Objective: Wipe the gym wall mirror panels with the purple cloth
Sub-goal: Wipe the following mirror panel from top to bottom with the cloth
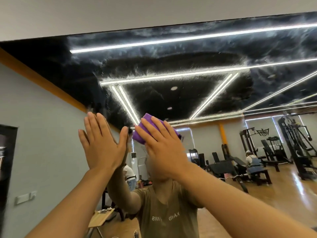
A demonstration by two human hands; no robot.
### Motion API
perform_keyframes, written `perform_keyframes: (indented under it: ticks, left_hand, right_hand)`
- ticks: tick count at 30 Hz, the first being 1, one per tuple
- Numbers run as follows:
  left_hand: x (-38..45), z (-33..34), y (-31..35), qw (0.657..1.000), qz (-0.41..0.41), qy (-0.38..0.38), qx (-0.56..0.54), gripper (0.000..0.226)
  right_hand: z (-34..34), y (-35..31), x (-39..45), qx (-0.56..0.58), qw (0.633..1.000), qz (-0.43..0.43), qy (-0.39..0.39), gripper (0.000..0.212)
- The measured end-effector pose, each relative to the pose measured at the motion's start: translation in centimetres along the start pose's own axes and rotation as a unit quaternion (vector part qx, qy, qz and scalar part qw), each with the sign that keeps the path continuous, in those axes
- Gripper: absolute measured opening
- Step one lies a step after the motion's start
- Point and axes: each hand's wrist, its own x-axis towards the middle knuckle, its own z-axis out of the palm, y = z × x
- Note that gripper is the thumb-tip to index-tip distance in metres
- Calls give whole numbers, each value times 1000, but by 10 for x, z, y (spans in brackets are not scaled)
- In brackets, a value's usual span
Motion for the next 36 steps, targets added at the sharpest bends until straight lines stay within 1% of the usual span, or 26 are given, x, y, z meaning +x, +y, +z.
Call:
perform_keyframes:
  ticks: [2,3,7,10,11,13,16,19,20,23,25,29,30,32,34,36]
  left_hand:
    - [-1,-1,0,1000,3,2,-2,98]
    - [-1,-2,0,1000,4,2,-3,98]
    - [-3,0,-1,999,33,10,-2,89]
    - [-3,2,-1,999,51,6,-13,83]
    - [-3,3,-2,998,52,6,-18,83]
    - [-3,3,-3,998,51,6,-24,82]
    - [-3,4,-3,998,53,5,-30,83]
    - [-3,5,-3,998,53,7,-32,85]
    - [-2,5,-3,998,53,8,-32,87]
    - [-2,5,-3,998,52,5,-36,88]
    - [-2,4,-2,998,52,8,-42,87]
    - [-3,4,-2,998,53,11,-42,86]
    - [-3,4,-2,998,52,12,-43,85]
    - [-3,4,-2,998,52,14,-46,82]
    - [-2,4,-2,997,55,13,-46,80]
    - [-2,4,-2,997,57,12,-47,79]
  right_hand:
    - [-12,25,-2,-4,1000,-23,-15,54]
    - [-20,41,-1,0,1000,-9,-14,53]
    - [-61,121,-4,19,988,150,17,57]
    - [-90,182,-24,5,959,280,34,64]
    - [-97,195,-33,0,950,311,38,66]
    - [-103,208,-45,-3,940,338,53,68]
    - [-100,207,-50,-5,935,347,69,66]
    - [-91,186,-47,-11,939,338,69,65]
    - [-85,174,-47,-5,946,317,64,64]
    - [-63,128,-51,8,979,197,59,55]
    - [-54,111,-57,18,990,131,46,53]
    - [-57,129,-71,12,999,34,2,52]
    - [-60,138,-73,9,1000,30,-3,53]
    - [-67,157,-73,8,998,65,15,55]
    - [-77,176,-71,17,988,149,41,57]
    - [-88,194,-72,27,970,238,47,60]
